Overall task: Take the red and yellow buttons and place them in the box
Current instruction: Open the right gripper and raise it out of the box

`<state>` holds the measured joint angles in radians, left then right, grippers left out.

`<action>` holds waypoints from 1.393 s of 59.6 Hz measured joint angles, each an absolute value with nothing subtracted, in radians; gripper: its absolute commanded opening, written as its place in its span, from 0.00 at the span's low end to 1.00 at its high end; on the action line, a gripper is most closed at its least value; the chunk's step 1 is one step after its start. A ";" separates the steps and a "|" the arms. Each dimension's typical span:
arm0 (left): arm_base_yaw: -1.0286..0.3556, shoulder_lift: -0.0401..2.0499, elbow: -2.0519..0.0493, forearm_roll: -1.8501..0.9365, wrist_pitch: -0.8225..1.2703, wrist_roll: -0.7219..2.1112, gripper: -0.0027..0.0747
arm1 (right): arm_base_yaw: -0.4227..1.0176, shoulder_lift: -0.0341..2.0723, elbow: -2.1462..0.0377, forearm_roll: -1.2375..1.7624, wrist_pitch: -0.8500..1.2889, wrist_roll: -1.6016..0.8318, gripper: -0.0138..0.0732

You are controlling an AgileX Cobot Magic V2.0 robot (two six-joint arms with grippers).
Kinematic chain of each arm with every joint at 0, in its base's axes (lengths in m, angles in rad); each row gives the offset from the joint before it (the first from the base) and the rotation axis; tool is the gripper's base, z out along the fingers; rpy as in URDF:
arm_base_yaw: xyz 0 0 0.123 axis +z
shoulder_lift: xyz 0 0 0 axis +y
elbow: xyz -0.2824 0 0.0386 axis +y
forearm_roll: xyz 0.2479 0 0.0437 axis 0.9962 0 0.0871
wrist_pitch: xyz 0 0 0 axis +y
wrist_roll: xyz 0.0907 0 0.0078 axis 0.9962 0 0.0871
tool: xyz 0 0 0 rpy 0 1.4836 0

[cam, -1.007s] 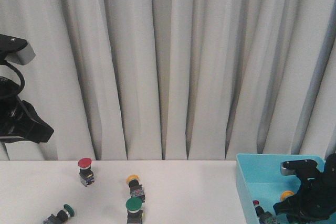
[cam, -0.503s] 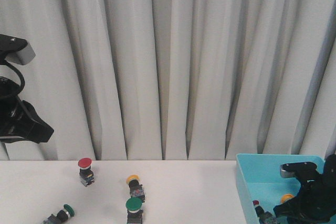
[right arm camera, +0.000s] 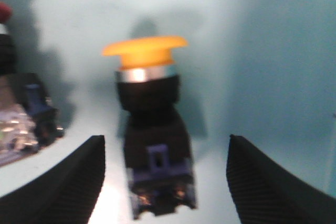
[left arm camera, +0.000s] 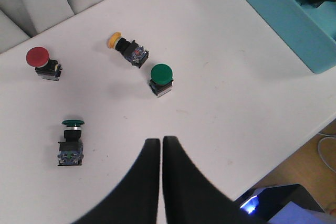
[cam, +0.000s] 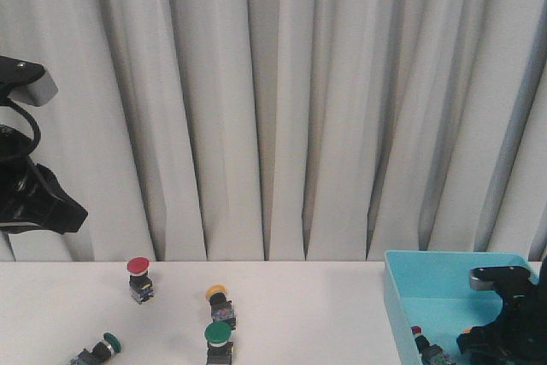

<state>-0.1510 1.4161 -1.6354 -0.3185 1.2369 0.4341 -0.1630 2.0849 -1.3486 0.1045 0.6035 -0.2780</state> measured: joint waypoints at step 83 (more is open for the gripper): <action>-0.151 1.352 -1.635 -0.468 1.163 0.434 0.03 | -0.027 1.108 -1.498 0.394 0.700 -0.540 0.15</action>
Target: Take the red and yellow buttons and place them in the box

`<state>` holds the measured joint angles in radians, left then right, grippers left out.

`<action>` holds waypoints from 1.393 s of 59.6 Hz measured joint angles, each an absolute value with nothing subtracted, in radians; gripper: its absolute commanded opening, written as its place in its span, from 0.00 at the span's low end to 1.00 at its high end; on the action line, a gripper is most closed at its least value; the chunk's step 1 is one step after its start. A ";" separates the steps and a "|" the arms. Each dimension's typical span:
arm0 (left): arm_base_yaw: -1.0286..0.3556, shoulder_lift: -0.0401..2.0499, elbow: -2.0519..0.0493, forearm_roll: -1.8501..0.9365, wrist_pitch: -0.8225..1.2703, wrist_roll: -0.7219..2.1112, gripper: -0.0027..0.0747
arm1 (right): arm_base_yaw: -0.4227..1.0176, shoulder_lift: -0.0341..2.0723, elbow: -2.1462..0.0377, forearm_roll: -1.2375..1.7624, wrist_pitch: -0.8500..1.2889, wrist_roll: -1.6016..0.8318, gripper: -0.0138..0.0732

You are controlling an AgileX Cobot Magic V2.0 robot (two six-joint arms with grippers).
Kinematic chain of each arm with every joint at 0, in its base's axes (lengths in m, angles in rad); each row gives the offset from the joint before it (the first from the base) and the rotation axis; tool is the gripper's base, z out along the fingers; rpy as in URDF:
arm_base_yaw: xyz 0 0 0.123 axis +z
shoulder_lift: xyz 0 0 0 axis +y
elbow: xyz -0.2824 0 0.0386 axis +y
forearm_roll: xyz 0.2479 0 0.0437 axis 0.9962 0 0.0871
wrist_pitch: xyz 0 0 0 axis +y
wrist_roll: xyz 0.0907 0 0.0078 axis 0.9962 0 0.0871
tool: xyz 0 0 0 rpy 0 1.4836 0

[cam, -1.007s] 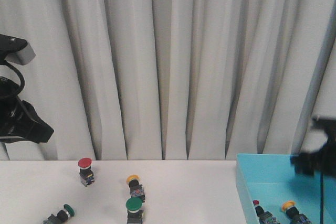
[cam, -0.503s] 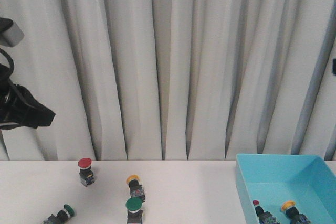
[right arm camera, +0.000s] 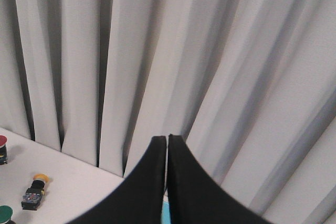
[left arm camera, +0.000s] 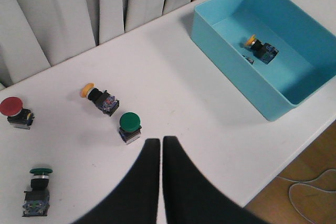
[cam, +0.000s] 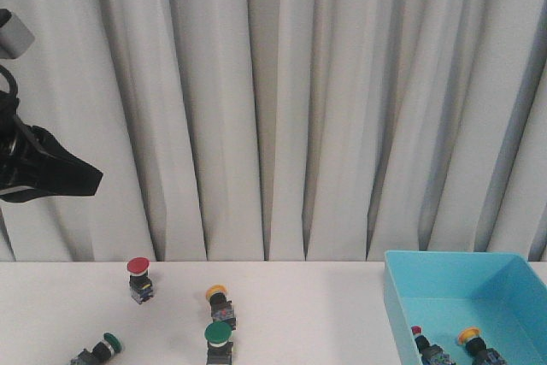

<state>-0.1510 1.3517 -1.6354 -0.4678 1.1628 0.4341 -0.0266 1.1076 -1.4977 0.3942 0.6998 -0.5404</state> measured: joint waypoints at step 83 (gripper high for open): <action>-0.146 0.503 -0.360 -0.045 -0.046 0.172 0.03 | -0.027 1.108 -1.498 0.392 0.699 -0.542 0.15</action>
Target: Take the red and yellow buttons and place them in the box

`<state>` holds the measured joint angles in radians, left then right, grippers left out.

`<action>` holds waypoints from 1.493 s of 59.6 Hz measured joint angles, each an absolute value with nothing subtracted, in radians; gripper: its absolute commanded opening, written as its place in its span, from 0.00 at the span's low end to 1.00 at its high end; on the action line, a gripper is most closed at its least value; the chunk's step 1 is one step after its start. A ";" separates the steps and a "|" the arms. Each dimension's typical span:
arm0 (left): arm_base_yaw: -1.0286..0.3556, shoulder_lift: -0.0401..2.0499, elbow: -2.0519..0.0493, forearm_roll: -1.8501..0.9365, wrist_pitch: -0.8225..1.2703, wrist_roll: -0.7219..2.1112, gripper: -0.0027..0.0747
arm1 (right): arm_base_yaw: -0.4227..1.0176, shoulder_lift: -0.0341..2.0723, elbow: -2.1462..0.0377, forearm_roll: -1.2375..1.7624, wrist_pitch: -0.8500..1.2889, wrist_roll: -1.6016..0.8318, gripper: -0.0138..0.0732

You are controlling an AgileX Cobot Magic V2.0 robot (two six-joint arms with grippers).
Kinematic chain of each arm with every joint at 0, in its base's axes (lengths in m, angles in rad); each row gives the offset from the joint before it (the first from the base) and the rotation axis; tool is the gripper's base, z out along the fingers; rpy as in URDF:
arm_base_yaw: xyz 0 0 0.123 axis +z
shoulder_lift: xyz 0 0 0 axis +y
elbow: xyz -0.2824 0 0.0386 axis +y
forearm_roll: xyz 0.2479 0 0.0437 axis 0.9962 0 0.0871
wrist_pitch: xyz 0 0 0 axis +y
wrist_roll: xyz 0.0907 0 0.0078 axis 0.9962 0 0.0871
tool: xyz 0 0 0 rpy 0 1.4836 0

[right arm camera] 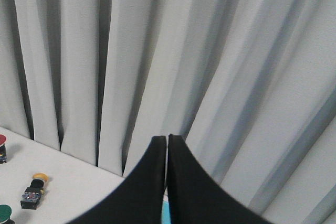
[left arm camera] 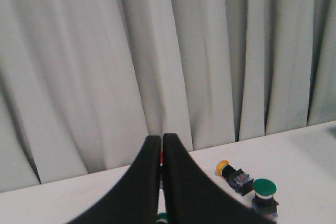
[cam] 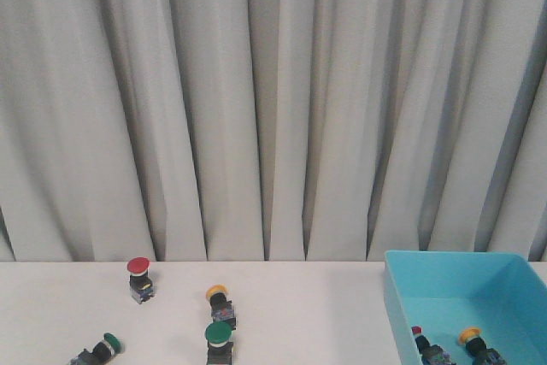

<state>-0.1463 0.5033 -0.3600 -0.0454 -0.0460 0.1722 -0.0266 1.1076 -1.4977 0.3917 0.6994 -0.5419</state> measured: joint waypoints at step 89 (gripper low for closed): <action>-0.001 -0.012 0.027 0.120 0.128 -0.018 0.03 | -0.027 1.108 -1.500 0.391 0.700 -0.543 0.15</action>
